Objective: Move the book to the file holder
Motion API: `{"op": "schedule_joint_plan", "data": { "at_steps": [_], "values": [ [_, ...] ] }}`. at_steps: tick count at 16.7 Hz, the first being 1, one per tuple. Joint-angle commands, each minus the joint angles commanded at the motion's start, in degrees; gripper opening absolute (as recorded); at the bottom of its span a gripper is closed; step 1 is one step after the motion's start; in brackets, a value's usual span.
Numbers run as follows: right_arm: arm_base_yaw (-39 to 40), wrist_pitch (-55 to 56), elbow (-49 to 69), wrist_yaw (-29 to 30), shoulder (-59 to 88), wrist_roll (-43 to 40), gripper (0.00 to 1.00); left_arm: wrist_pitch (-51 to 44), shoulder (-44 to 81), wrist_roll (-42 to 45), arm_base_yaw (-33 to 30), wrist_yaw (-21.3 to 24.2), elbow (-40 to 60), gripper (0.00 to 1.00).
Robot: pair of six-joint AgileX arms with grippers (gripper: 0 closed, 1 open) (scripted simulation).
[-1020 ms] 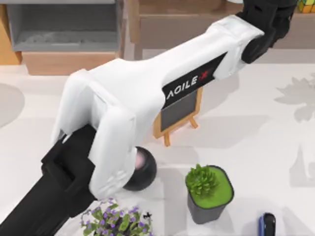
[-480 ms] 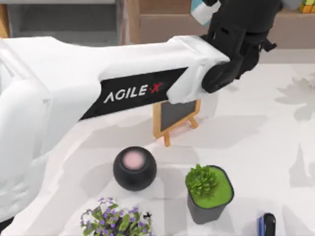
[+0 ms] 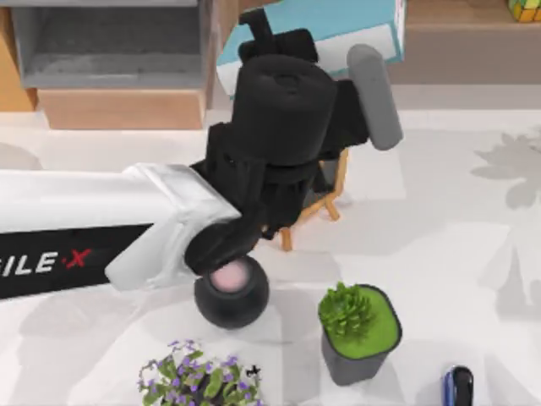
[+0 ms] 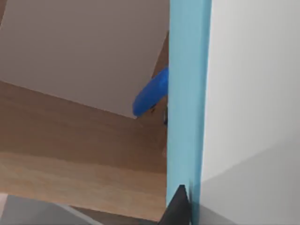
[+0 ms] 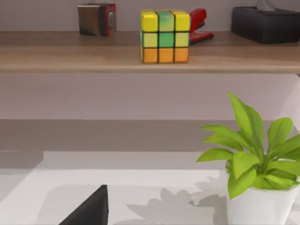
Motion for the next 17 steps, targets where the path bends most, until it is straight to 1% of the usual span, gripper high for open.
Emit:
{"op": "schedule_joint_plan", "data": {
  "at_steps": [2, 4, 7, 10, 13, 15, 17],
  "values": [
    [0.0, 0.0, 0.0, 0.0, 0.0, 0.0, 1.0, 2.37, -3.72, 5.45, 3.43, 1.67, -7.53, 0.0],
    [0.0, 0.0, 0.0, 0.0, 0.0, 0.0, 1.0, 4.66, -5.79, 10.49, 8.12, 3.86, -13.73, 0.0],
    [0.0, 0.0, 0.0, 0.0, 0.0, 0.0, 1.0, 7.96, -5.87, 16.92, 16.63, 8.36, -19.62, 0.0],
    [0.0, 0.0, 0.0, 0.0, 0.0, 0.0, 1.0, 11.39, -3.67, 21.85, 25.21, 14.01, -20.71, 0.0],
    [0.0, 0.0, 0.0, 0.0, 0.0, 0.0, 1.0, 14.37, -0.39, 25.16, 31.99, 19.81, -18.57, 0.0],
    [0.0, 0.0, 0.0, 0.0, 0.0, 0.0, 1.0, 15.61, 1.77, 26.45, 34.86, 22.86, -16.89, 0.0],
    [0.0, 0.0, 0.0, 0.0, 0.0, 0.0, 1.0, 16.13, 3.17, 27.04, 36.28, 24.55, -15.96, 0.0]
  ]
}}
